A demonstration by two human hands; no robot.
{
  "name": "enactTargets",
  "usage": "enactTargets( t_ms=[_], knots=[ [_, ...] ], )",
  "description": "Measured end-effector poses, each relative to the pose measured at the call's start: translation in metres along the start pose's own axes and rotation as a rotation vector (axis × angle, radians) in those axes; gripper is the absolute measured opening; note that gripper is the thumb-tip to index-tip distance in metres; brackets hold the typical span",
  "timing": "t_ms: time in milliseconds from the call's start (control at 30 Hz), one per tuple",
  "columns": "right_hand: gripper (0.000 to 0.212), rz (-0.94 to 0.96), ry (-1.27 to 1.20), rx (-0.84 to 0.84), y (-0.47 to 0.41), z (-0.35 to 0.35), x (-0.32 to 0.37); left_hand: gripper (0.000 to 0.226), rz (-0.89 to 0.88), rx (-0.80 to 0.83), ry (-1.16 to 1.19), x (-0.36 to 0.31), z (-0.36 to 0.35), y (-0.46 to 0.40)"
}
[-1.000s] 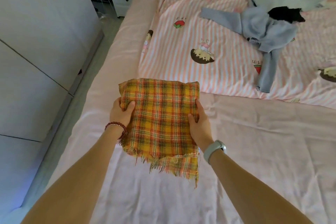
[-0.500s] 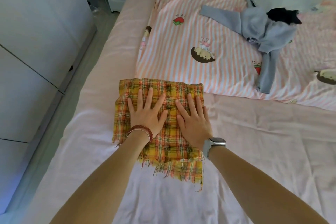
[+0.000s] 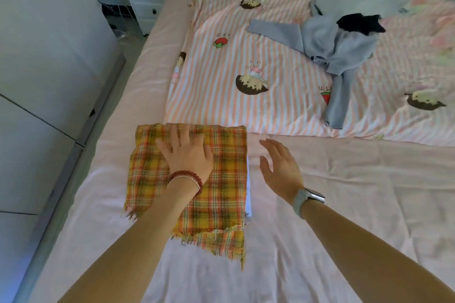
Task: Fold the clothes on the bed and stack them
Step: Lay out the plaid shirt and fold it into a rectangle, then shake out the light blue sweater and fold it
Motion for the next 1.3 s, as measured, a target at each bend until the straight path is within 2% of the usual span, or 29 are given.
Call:
enactTargets(
  t_ms=[100,167,233,333,433,567,633,733,833,900,933,1000,1067,1167,1233,1300],
  knots=[
    [0.046,-0.177,0.149,0.006,-0.003,0.031,-0.072,0.044,-0.181,-0.151,0.170,-0.080,0.009,0.012],
    [0.048,-0.245,0.201,0.002,-0.008,0.049,-0.117,0.051,-0.300,-0.095,0.257,-0.137,-0.016,0.021],
    [0.051,-0.249,0.253,0.018,-0.014,0.057,-0.156,0.059,-0.269,0.078,0.275,-0.178,-0.071,0.033],
    [0.058,-0.217,0.366,0.055,-0.033,0.057,-0.214,0.066,-0.150,0.270,0.126,-0.214,-0.176,0.052],
    [0.068,-0.088,0.505,0.025,-0.067,0.056,-0.253,0.066,-0.109,0.314,-0.002,-0.227,-0.254,0.066],
    [0.074,0.060,0.600,0.006,-0.113,0.042,-0.279,0.064,-0.103,0.287,-0.077,-0.227,-0.294,0.073],
    [0.064,0.098,0.586,0.005,-0.133,0.034,-0.289,0.062,-0.105,0.314,-0.072,-0.226,-0.301,0.071],
    [0.035,0.170,0.557,-0.132,-0.145,0.037,-0.289,0.063,-0.115,0.379,-0.068,-0.222,-0.308,0.068],
    [0.026,0.117,0.373,-0.143,-0.135,0.046,-0.284,0.065,-0.080,0.502,-0.029,-0.217,-0.308,0.061],
    [0.023,0.112,0.268,-0.114,-0.104,0.054,-0.281,0.056,-0.041,0.573,0.009,-0.219,-0.296,0.049],
    [0.022,0.115,0.201,-0.097,-0.080,0.060,-0.281,0.048,0.013,0.583,0.110,-0.222,-0.285,0.041],
    [0.021,0.123,0.067,-0.056,-0.025,0.077,-0.282,0.025,0.304,0.549,0.604,-0.227,-0.251,0.032],
    [0.020,0.085,-0.058,-0.006,0.023,0.099,-0.284,0.035,0.558,0.582,1.034,-0.242,-0.227,0.037],
    [0.027,0.050,-0.198,0.044,0.071,0.124,-0.280,0.058,0.531,0.813,1.170,-0.297,-0.211,0.060],
    [0.025,0.081,-0.227,0.114,0.103,0.130,-0.268,0.049,0.491,0.939,1.296,-0.342,-0.197,0.077],
    [0.021,0.108,-0.230,0.207,0.140,0.129,-0.259,0.044,0.423,0.917,1.330,-0.376,-0.183,0.089]
  ],
)
Point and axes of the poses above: each hand's wrist, its own y-axis away from the middle knuckle, its own z-axis out of the back of the hand, x = y × z, the point moved 7 cm from there along -y, towards the middle knuckle, and after that the axes turned 6 degrees about -x, right-handed, at the moved point
